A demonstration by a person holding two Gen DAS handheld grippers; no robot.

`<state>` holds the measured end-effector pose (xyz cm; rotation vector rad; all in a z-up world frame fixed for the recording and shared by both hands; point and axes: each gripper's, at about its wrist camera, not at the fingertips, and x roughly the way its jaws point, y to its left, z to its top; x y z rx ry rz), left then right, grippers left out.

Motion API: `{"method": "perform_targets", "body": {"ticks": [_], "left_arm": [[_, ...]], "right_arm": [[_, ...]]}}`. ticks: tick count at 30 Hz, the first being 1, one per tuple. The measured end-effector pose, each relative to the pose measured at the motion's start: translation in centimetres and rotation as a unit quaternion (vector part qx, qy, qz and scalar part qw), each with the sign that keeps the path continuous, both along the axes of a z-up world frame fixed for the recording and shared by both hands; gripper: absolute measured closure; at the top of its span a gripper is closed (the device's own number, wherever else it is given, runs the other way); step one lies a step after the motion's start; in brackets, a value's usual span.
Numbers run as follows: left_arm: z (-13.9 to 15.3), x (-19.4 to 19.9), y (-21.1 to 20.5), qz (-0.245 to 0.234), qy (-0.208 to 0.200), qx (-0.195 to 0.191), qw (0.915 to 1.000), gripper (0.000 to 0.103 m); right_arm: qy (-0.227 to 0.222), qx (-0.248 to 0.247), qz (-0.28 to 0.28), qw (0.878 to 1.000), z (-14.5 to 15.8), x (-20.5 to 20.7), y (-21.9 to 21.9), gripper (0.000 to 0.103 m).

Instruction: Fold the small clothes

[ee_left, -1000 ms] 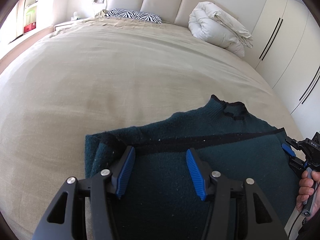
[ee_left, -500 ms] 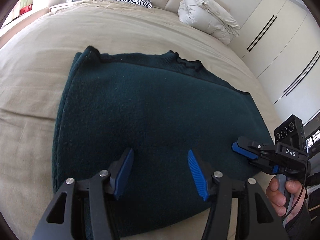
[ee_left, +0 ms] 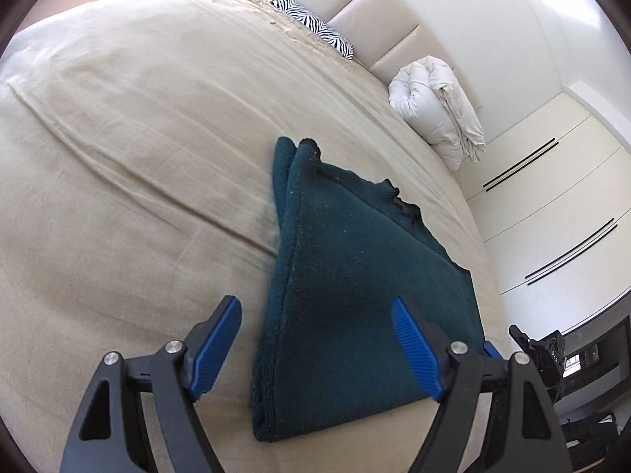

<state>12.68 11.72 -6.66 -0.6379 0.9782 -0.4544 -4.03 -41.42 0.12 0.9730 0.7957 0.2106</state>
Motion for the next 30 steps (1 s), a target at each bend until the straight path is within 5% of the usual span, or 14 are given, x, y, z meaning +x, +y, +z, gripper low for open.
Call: {"method": "perform_targets", "body": {"ticks": [3, 12, 18, 22, 30], "left_arm": [[-1.7, 1.6, 0.2, -0.016, 0.045, -0.060, 0.9971, 0.024], [-3.1, 4.7, -0.1, -0.035, 0.103, -0.126, 0.9861, 0.030], [-4.0, 5.1, -0.2, -0.045, 0.123, -0.163, 0.9779, 0.052], [-5.1, 4.5, 0.6, -0.034, 0.133, -0.174, 0.9752, 0.081], [-4.7, 4.5, 0.8, -0.028, 0.129, -0.195, 0.9720, 0.085]], "right_arm": [[-0.008, 0.006, 0.048, 0.999, 1.0, 2.3, 3.3, 0.044], [-0.005, 0.068, 0.174, 0.982, 1.5, 9.3, 10.5, 0.044], [0.029, 0.088, 0.214, 0.972, 0.2, 14.0, 15.6, 0.044], [0.055, 0.082, 0.244, 0.965, -1.0, 16.5, 19.0, 0.044], [0.109, 0.050, 0.251, 0.960, -5.6, 19.2, 21.6, 0.046]]}}
